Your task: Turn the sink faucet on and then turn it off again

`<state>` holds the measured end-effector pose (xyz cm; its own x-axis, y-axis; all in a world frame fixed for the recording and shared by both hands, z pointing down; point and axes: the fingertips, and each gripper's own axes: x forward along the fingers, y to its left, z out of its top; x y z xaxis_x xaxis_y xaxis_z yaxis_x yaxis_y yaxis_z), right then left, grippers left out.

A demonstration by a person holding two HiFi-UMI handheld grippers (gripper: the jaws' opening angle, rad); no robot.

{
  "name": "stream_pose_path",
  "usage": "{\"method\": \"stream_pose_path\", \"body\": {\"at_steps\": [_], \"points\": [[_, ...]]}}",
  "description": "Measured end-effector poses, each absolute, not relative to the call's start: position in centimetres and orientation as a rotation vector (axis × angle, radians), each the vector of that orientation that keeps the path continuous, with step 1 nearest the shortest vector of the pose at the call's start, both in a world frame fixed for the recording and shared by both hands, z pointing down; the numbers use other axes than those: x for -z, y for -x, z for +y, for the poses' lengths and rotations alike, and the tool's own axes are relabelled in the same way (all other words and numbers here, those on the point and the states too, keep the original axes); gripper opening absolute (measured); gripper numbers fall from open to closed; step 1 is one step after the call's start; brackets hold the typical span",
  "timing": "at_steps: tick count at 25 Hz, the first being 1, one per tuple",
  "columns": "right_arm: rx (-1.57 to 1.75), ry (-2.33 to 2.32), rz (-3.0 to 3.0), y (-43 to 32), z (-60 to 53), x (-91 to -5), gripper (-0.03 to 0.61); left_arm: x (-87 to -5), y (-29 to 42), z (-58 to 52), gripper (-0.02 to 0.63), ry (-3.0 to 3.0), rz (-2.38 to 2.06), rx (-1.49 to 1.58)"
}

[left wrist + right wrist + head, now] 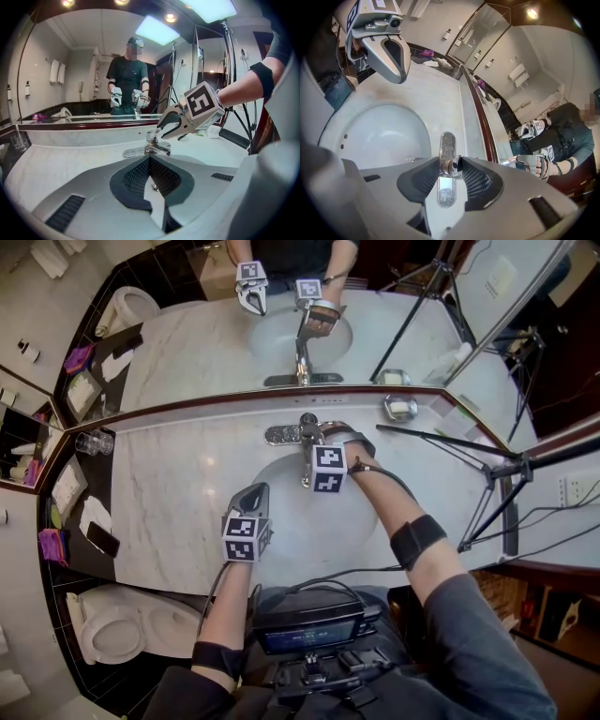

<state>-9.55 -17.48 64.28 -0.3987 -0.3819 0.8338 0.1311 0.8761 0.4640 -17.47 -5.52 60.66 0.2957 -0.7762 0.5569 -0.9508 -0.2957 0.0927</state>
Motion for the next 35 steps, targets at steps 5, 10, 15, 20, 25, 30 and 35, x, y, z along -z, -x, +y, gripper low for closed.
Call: {"method": "stream_pose_path", "body": {"at_steps": [5,10,15,20,25,30,35], "points": [[0.564,-0.142,-1.893,9.4,-16.6,-64.8,0.157,-60.8,17.4,-5.6,0.004,-2.157,-1.537,-0.588],[0.532,-0.109,-1.884,9.3,-14.9,-66.4,0.137,-60.5,17.2,-5.7,0.003,-2.153,-1.528,-0.588],[0.508,-0.114,-1.889,9.5,-14.8,-66.5,0.125,-60.9,17.7,-5.6,0.004,-2.152,-1.544,-0.588],[0.517,-0.132,-1.888,9.5,-14.8,-66.6,0.125,-61.0,17.7,-5.4,0.004,-2.150,-1.544,-0.582],[0.499,-0.148,-1.886,9.5,-14.8,-66.6,0.126,-61.2,17.9,-5.1,0.004,-2.143,-1.548,-0.593],[0.403,-0.221,-1.950,9.0,-14.4,-65.8,0.127,-60.9,18.0,-4.8,0.003,-2.146,-1.562,-0.593],[0.286,-0.412,-2.103,8.0,-14.2,-62.1,0.068,-60.4,17.8,-3.9,0.004,-2.137,-1.566,-0.585]]}}
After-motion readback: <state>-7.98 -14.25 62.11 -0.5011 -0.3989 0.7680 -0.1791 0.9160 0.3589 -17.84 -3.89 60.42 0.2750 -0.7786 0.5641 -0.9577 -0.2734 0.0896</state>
